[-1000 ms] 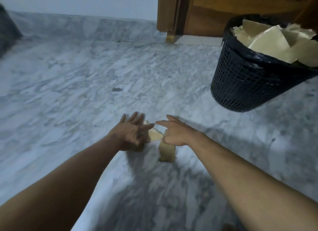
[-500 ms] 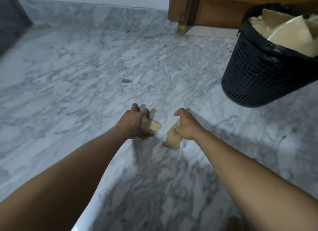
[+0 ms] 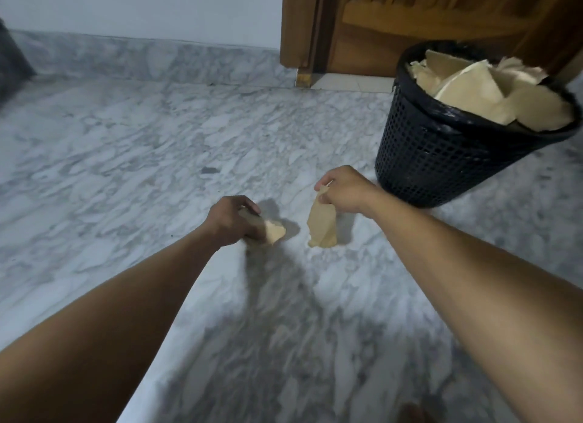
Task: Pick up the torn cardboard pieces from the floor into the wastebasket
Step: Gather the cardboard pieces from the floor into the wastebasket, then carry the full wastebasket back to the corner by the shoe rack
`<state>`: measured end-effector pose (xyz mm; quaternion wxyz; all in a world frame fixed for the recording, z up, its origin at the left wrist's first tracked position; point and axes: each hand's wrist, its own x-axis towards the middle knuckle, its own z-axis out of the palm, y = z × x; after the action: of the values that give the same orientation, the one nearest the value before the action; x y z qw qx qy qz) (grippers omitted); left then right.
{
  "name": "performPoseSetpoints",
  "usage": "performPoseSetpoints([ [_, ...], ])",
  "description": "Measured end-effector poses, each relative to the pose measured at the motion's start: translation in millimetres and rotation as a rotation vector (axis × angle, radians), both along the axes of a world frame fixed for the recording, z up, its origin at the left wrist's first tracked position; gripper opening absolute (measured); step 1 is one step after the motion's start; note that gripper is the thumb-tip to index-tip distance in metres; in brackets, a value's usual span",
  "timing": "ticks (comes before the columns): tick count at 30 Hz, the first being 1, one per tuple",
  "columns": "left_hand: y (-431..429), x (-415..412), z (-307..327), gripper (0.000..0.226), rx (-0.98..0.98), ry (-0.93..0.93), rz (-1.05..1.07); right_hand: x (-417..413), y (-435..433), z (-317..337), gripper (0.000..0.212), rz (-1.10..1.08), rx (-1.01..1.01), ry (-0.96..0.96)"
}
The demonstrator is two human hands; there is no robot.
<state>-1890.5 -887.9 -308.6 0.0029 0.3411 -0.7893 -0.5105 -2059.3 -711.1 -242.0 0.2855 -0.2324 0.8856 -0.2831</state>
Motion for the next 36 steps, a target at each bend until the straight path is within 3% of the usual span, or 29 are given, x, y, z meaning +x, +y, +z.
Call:
performPoseSetpoints([
  [6,11.0,-88.6,115.5,0.019,0.193,0.373,-0.034,-59.6,18.6,143.8,0.01,0.067,0.04,0.187],
  [12,54.6,-208.3,226.2,0.016,0.139,0.537,-0.097,-132.3,84.9,238.4,0.015,-0.206,-0.088,0.336],
  [16,110.5,-272.9,258.5,0.01,0.146,0.553,-0.204,-180.2,127.8,227.6,0.022,-0.435,-0.261,0.303],
  [21,156.5,-325.6,251.8,0.005,-0.066,0.444,-0.284,-203.2,169.8,209.3,0.03,-0.565,-0.33,0.396],
  [25,147.9,-334.8,227.7,0.021,-0.451,0.337,-0.158,-215.3,204.2,180.6,0.033,-0.667,-0.219,0.481],
  [28,128.6,-329.3,211.8,0.053,-0.584,0.22,-0.098,-226.9,225.4,162.0,0.057,-0.628,0.0,0.428],
  [30,119.8,-325.5,197.3,0.06,-0.381,0.118,-0.097,-229.2,237.1,150.3,0.067,-0.586,0.049,0.305],
  [33,123.6,-322.9,180.6,0.02,0.049,0.161,-0.123,-228.9,247.7,132.8,0.065,-0.603,-0.068,0.027],
  [34,125.3,-323.5,179.1,0.014,0.096,0.198,-0.13,-228.7,248.3,126.6,0.063,-0.619,-0.14,-0.064],
  [36,121.6,-331.4,176.5,0.024,0.142,0.24,-0.158,-232.1,247.5,114.6,0.065,-0.648,-0.28,-0.136],
])
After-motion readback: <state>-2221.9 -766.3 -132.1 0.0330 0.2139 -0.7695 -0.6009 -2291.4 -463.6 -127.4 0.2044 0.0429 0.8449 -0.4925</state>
